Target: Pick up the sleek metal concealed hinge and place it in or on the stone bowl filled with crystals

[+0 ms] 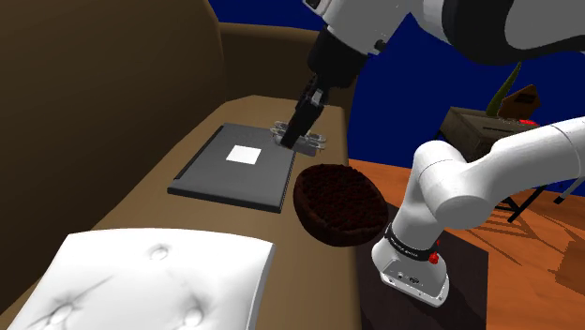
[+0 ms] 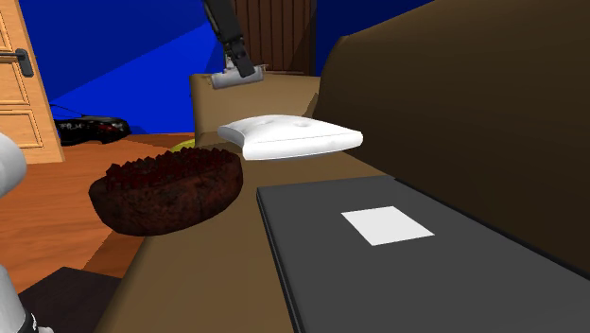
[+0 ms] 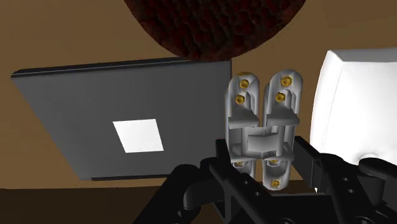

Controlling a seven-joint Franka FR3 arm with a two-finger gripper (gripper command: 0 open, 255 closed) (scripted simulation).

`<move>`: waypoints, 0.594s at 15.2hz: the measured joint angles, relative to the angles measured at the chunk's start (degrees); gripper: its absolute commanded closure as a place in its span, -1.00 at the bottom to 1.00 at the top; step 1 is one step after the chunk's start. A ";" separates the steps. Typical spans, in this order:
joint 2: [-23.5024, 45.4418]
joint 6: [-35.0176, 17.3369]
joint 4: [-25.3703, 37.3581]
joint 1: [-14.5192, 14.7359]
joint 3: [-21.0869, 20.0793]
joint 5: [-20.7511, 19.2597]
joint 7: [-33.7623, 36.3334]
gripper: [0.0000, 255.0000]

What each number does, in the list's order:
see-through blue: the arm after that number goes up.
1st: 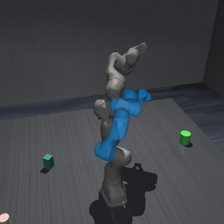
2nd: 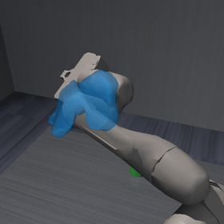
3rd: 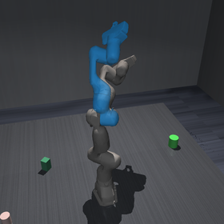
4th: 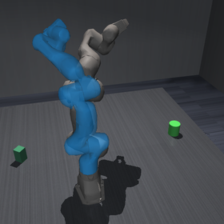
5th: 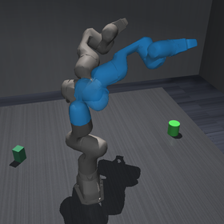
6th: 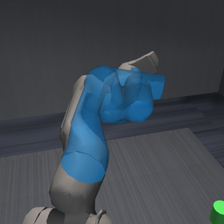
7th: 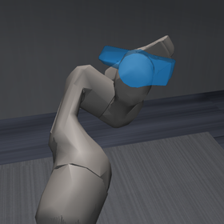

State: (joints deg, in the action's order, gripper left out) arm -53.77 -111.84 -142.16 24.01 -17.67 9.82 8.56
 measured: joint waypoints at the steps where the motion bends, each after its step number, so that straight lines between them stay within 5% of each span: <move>1: -2.45 1.38 -1.11 0.56 0.58 0.03 -0.17 1.00; 9: -20.51 13.12 -7.88 4.22 4.32 -0.78 -0.71 1.00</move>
State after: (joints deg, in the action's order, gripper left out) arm -74.28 -98.72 -150.04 28.23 -13.35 9.04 7.85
